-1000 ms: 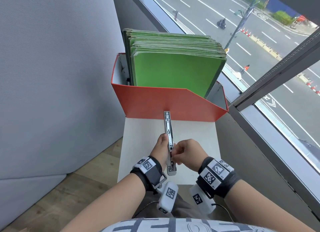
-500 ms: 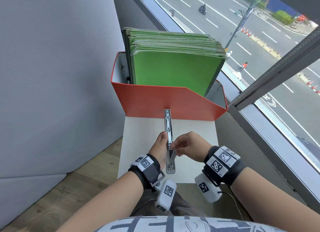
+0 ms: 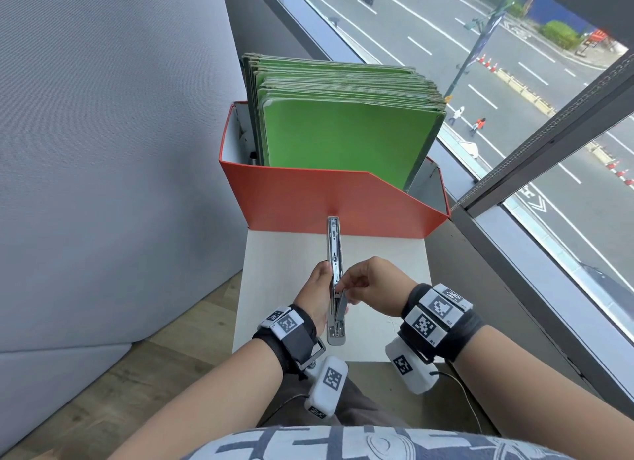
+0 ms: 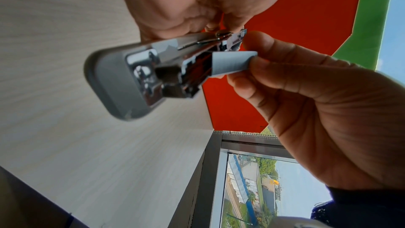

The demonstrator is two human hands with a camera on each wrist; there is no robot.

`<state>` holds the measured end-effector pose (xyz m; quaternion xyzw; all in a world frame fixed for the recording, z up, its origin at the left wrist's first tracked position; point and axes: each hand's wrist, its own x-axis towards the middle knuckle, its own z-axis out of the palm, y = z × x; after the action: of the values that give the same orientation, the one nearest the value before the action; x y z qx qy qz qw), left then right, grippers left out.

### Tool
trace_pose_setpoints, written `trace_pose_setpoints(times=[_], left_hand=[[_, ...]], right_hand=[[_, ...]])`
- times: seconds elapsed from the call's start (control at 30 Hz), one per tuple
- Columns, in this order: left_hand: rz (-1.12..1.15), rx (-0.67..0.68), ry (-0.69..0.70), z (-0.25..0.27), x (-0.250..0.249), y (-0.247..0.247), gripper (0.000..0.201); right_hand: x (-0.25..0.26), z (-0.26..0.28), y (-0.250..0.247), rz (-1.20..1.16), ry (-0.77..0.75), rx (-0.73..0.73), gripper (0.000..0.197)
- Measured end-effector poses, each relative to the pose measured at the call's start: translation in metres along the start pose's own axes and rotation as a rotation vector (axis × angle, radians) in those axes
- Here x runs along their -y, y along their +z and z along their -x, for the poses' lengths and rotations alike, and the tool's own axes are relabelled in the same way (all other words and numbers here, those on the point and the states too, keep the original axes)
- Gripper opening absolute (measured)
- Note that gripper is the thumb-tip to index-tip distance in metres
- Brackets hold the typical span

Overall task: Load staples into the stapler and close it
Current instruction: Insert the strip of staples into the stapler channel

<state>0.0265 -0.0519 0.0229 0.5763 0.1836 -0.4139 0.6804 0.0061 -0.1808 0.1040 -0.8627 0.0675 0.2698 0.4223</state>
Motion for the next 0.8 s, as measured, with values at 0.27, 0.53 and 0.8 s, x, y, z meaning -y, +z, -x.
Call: trace_pose_setpoints(times=[0.27,0.53,0.8], left_hand=[[-0.022,-0.004,0.012,0.004,0.0,0.002,0.027],[-0.019,-0.058,0.024,0.007,-0.003,0.004,0.029],[0.04,-0.032,0.054,0.009,-0.005,0.004,0.026]], right_hand=[[0.004,-0.001,0.011,0.178,-0.082,-0.006,0.025],[-0.002,0.005,0.023,0.205,-0.205,-0.104,0.026],[-0.013,0.008,0.043,0.087,-0.165,-0.242,0.031]])
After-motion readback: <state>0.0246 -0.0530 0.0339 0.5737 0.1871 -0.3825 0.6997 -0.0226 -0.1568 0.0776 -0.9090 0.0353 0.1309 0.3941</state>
